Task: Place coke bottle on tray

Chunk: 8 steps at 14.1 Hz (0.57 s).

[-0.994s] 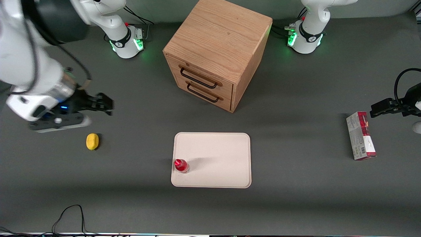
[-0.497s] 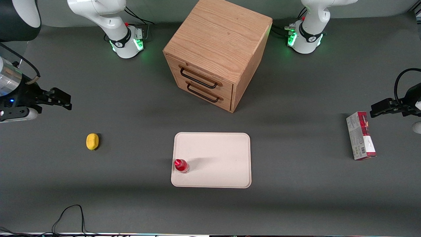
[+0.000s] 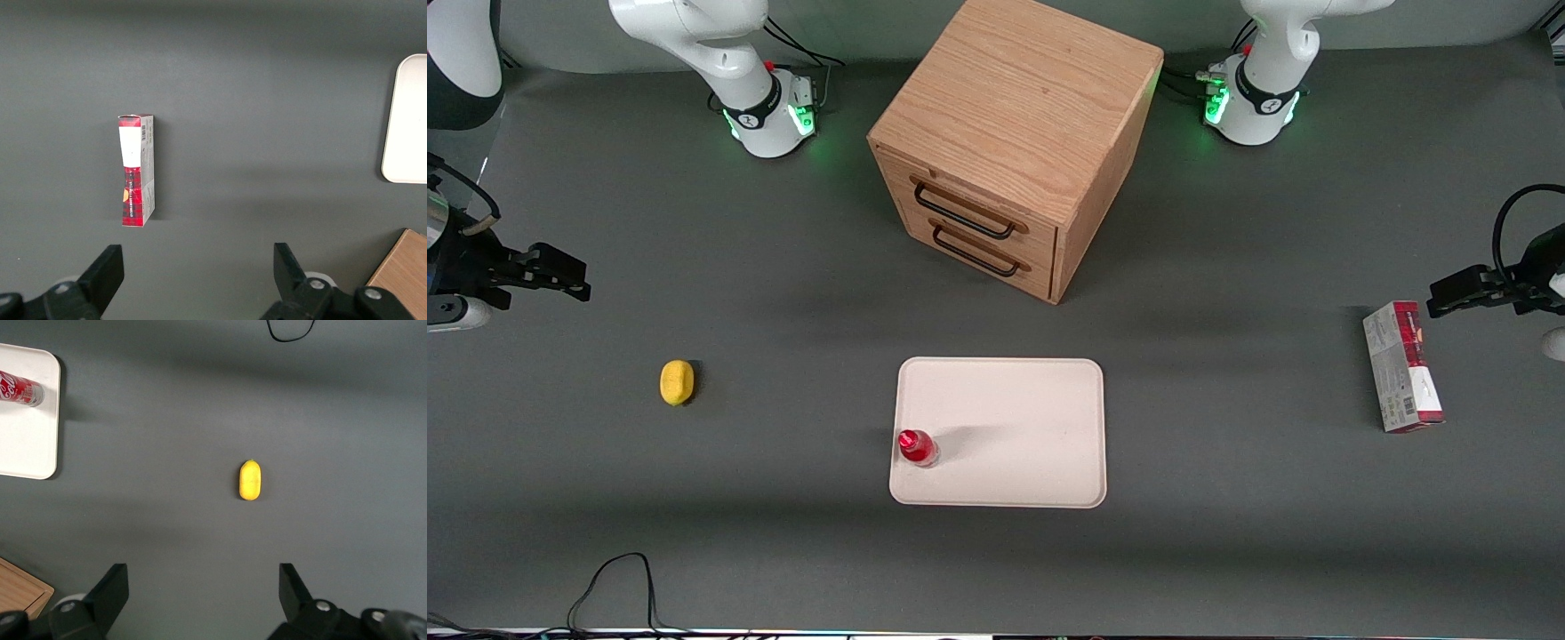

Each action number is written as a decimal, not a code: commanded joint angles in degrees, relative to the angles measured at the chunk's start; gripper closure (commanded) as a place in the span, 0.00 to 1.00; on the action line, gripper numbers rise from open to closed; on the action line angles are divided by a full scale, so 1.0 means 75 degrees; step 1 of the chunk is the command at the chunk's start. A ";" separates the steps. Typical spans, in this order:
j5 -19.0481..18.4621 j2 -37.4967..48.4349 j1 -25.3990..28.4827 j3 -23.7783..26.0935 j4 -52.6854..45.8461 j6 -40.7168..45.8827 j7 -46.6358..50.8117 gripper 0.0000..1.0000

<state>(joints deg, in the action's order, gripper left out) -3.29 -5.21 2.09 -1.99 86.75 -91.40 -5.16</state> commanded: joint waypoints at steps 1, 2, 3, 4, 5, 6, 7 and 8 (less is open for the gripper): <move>0.0111 0.0214 0.0002 -0.0028 0.0187 -0.0084 -0.0074 0.00; 0.0111 0.0226 -0.0010 -0.0028 0.0210 -0.0060 -0.0027 0.00; 0.0111 0.0226 -0.0010 -0.0132 0.0211 -0.0048 0.0078 0.00; 0.0134 0.0226 0.0013 -0.0249 0.0234 -0.0048 0.0102 0.00; 0.0134 0.0214 0.0025 -0.0262 0.0234 -0.0037 0.0102 0.00; 0.0134 0.0214 0.0025 -0.0274 0.0234 -0.0037 0.0114 0.00; 0.0146 0.0214 0.0037 -0.0274 0.0234 -0.0002 0.0114 0.00; 0.0181 0.0214 0.0026 -0.0274 0.0234 0.0022 0.0114 0.00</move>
<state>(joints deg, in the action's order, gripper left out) -3.28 -5.08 2.06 -3.76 87.06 -91.23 -4.98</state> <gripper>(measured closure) 0.000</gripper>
